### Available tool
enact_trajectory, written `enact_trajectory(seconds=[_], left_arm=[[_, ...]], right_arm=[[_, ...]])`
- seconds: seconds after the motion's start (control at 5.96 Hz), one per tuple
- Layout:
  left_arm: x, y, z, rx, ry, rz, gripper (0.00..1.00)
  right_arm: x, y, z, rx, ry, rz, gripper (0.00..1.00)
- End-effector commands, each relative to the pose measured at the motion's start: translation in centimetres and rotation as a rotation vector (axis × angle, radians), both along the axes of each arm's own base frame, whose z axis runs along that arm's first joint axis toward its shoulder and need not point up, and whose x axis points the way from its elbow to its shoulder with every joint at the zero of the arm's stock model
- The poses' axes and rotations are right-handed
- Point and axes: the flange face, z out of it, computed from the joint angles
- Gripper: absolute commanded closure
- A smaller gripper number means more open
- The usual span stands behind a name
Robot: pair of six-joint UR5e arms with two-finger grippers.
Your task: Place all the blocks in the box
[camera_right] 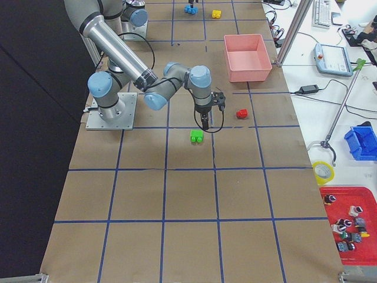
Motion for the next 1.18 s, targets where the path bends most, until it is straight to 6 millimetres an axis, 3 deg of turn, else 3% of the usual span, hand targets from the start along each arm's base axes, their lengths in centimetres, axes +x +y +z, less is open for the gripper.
enact_trajectory(seconds=[0.0,0.34,0.67,1.01], left_arm=[[-0.2,0.4,-1.8,0.018,0.014,-0.003,0.03],[-0.3,0.7,-2.3,0.029,0.018,-0.006,0.02],[0.4,1.2,-2.4,0.032,0.02,-0.026,0.04],[0.7,1.3,-2.5,0.033,0.022,-0.02,0.2]], right_arm=[[-1.9,1.0,-4.1,0.001,-0.026,-0.044,0.01],[-1.6,1.4,-6.7,-0.009,-0.019,-0.043,0.02],[-1.6,1.6,-7.3,0.001,-0.018,-0.045,0.02],[-1.4,2.2,-7.8,0.022,-0.015,-0.048,0.06]])
